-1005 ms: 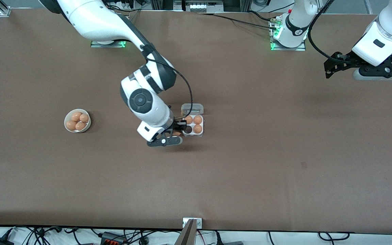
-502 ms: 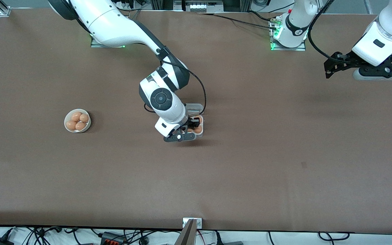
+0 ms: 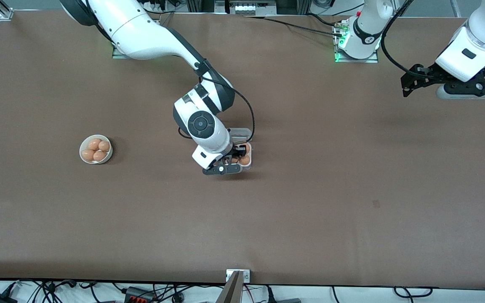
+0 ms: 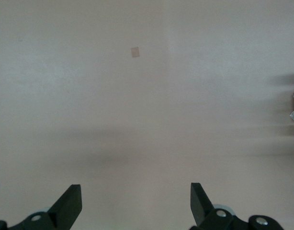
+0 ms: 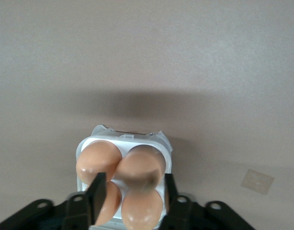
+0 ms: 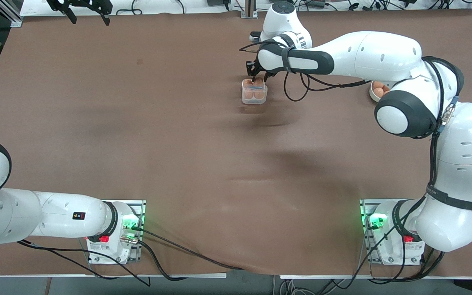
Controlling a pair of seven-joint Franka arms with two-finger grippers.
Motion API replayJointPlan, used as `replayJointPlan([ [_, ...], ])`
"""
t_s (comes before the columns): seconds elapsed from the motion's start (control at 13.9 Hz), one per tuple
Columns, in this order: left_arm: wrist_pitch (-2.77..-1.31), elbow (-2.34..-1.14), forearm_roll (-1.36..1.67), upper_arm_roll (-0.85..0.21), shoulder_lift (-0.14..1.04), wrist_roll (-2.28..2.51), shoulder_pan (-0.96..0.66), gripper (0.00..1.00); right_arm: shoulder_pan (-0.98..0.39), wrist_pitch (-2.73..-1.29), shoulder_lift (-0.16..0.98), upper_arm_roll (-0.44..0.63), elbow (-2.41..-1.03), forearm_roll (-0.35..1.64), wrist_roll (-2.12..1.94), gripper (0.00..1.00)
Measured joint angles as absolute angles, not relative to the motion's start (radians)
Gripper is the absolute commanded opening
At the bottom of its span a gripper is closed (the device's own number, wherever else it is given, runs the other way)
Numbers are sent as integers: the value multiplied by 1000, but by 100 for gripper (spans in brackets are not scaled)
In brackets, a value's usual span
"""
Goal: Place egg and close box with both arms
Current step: 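Lower the egg into the empty cup and open the right gripper, then withdraw the right gripper to rest while the left gripper moves inward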
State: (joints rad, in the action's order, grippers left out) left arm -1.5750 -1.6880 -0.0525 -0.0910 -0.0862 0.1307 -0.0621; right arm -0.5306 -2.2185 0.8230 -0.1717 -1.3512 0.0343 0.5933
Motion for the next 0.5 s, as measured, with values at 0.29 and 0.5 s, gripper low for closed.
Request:
replayJointPlan([
  [0.29, -1574, -1688, -52, -91, -86, 131, -62, 100, -518, -2155, 789, -157, -1330, 33, 631, 100],
  [0.5, -1530, -1688, -52, -92, -80, 131, -66, 100, -491, -1985, 662, -97, -1298, 33, 632, 100],
])
